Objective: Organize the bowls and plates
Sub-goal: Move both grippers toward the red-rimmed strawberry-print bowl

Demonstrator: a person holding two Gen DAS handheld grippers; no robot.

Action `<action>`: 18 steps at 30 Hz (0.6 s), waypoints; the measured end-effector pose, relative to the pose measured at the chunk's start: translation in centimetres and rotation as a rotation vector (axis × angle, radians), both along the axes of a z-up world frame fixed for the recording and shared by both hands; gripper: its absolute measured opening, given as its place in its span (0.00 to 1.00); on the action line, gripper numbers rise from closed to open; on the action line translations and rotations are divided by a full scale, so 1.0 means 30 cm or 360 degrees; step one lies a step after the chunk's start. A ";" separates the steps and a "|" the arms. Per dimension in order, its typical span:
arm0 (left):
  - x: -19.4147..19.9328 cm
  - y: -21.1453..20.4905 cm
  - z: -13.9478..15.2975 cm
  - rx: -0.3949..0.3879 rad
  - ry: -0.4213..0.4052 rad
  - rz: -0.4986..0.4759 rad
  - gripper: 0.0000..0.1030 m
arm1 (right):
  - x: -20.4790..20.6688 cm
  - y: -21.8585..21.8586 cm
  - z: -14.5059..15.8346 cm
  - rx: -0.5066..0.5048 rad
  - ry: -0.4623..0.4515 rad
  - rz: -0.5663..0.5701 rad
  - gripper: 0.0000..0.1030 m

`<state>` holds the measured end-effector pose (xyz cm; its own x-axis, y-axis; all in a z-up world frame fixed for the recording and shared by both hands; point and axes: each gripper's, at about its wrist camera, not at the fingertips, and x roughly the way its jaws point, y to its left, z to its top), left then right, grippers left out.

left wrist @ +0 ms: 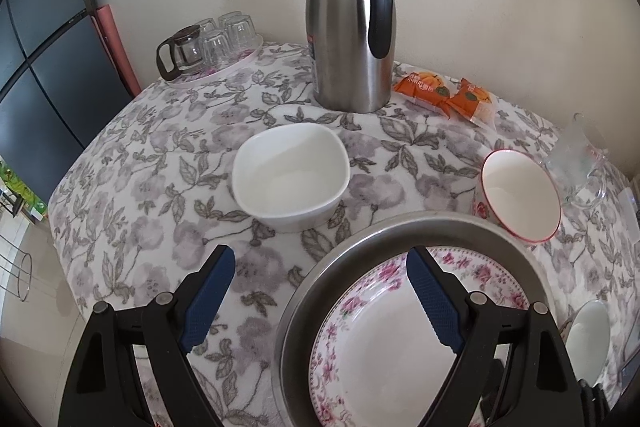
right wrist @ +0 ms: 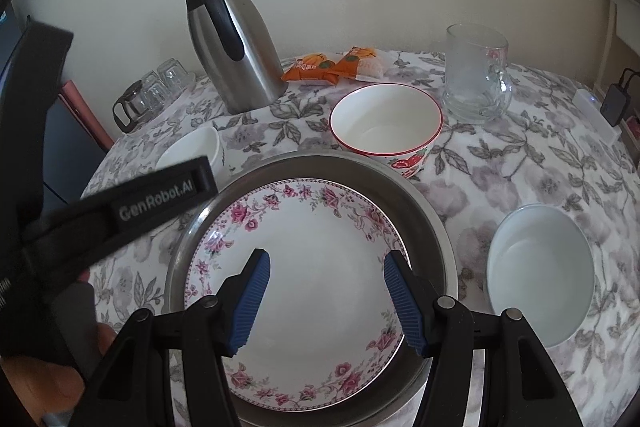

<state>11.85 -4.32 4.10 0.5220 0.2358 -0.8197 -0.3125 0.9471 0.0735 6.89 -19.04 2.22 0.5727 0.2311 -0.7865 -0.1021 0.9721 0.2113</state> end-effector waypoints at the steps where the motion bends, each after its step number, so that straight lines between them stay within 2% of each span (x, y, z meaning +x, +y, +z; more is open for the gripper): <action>1: 0.009 0.001 0.002 -0.0011 -0.0001 -0.0004 0.86 | 0.004 -0.003 -0.005 -0.0009 0.0002 -0.0006 0.61; 6: 0.056 0.011 0.000 -0.0049 0.0003 -0.0012 0.86 | 0.029 -0.038 -0.027 -0.0045 0.0014 -0.0076 0.63; 8: 0.074 0.015 -0.003 -0.0065 0.0008 -0.0021 0.86 | 0.037 -0.055 -0.030 -0.0047 0.0011 -0.0115 0.72; 15: 0.127 0.031 -0.019 -0.0113 0.0037 -0.0050 0.88 | 0.066 -0.105 -0.039 -0.0044 0.0028 -0.0210 0.83; 18: 0.150 0.043 -0.024 -0.0159 0.0044 -0.0067 0.89 | 0.077 -0.122 -0.035 -0.0042 0.0019 -0.0241 0.96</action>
